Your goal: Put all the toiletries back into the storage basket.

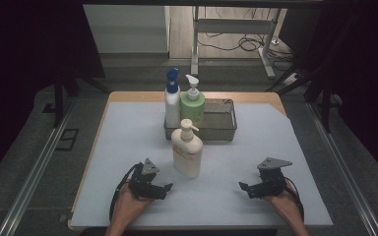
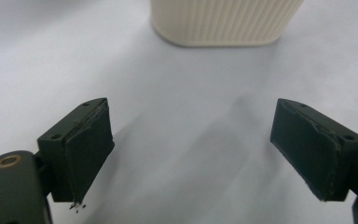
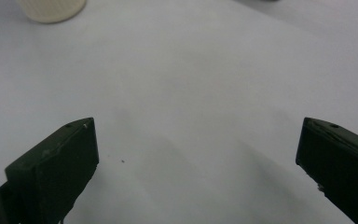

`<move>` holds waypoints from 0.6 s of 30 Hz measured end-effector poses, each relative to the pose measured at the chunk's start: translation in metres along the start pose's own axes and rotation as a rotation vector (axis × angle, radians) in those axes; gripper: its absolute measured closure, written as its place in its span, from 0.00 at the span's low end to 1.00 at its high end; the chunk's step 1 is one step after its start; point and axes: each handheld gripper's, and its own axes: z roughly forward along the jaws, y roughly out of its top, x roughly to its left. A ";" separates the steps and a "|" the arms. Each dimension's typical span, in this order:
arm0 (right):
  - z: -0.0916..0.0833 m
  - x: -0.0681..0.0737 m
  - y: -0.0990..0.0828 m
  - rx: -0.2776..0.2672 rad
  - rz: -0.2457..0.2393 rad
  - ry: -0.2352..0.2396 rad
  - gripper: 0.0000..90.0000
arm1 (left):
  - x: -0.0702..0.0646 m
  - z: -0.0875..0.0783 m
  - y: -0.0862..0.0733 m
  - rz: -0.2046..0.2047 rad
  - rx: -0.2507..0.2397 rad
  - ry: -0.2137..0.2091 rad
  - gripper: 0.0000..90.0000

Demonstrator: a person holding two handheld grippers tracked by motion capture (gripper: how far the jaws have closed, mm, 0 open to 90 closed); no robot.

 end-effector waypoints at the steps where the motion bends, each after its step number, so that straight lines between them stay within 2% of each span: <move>1: 0.000 0.001 0.001 -0.001 -0.002 0.003 0.00 | 0.000 -0.001 -0.001 -0.002 -0.002 0.004 0.12; 7: -0.001 0.010 0.012 -0.021 -0.013 0.042 0.00 | -0.001 -0.005 -0.007 0.006 -0.010 0.041 0.12; 13: 0.002 0.020 0.027 -0.044 -0.046 0.072 0.00 | -0.003 0.001 -0.010 0.027 0.005 0.079 0.12; 14: 0.003 0.021 0.029 -0.049 -0.050 0.078 0.00 | -0.003 0.003 -0.011 0.035 0.018 0.078 0.12; 18: 0.006 0.027 0.039 -0.063 -0.064 0.095 0.00 | 0.000 0.004 -0.012 -0.002 0.007 0.054 0.12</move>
